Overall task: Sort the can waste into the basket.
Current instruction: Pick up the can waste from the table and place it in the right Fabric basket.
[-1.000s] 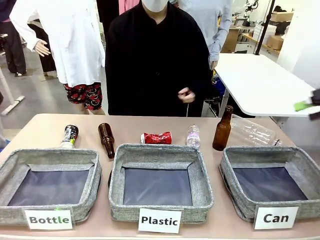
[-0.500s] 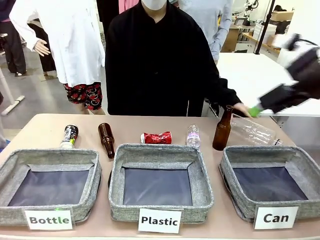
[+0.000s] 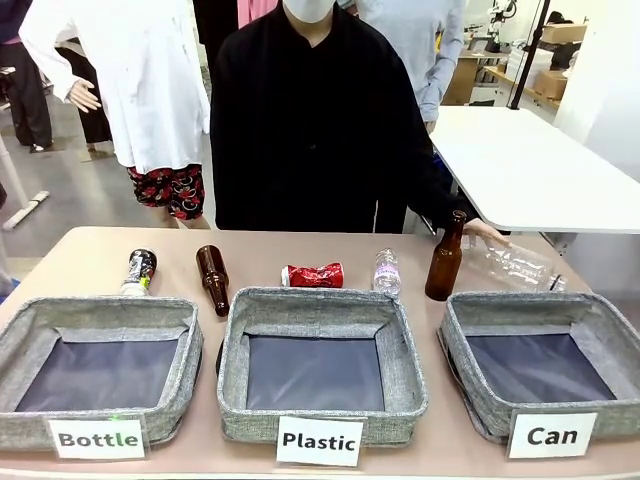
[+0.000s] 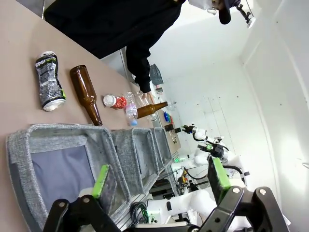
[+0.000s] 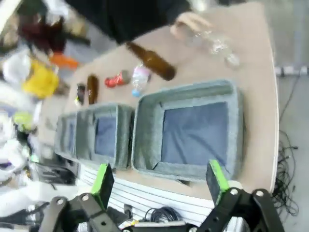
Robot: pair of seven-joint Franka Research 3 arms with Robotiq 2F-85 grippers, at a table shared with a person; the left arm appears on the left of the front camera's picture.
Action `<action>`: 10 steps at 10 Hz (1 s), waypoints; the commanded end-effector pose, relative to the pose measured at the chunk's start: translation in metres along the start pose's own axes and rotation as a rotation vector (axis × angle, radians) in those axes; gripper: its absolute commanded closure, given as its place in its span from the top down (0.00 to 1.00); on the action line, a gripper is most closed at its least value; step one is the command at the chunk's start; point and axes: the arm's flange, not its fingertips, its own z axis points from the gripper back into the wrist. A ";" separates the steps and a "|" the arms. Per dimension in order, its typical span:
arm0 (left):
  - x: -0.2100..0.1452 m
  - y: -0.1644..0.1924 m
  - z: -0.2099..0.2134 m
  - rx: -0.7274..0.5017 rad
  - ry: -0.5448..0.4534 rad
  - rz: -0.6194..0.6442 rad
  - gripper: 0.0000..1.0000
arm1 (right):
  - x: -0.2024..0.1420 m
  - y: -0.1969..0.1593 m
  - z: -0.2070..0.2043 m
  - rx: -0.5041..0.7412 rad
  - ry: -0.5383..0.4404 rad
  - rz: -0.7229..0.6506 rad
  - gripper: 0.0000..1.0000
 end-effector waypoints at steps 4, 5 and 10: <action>0.001 0.000 0.000 -0.021 -0.009 -0.023 1.00 | -0.020 -0.013 -0.044 -0.060 -0.012 -0.116 1.00; 0.001 0.000 0.000 -0.021 -0.009 -0.023 1.00 | -0.011 0.002 -0.051 -0.074 0.001 -0.073 1.00; 0.001 0.000 0.000 -0.021 -0.009 -0.023 1.00 | 0.048 0.172 -0.190 -0.201 0.132 0.350 1.00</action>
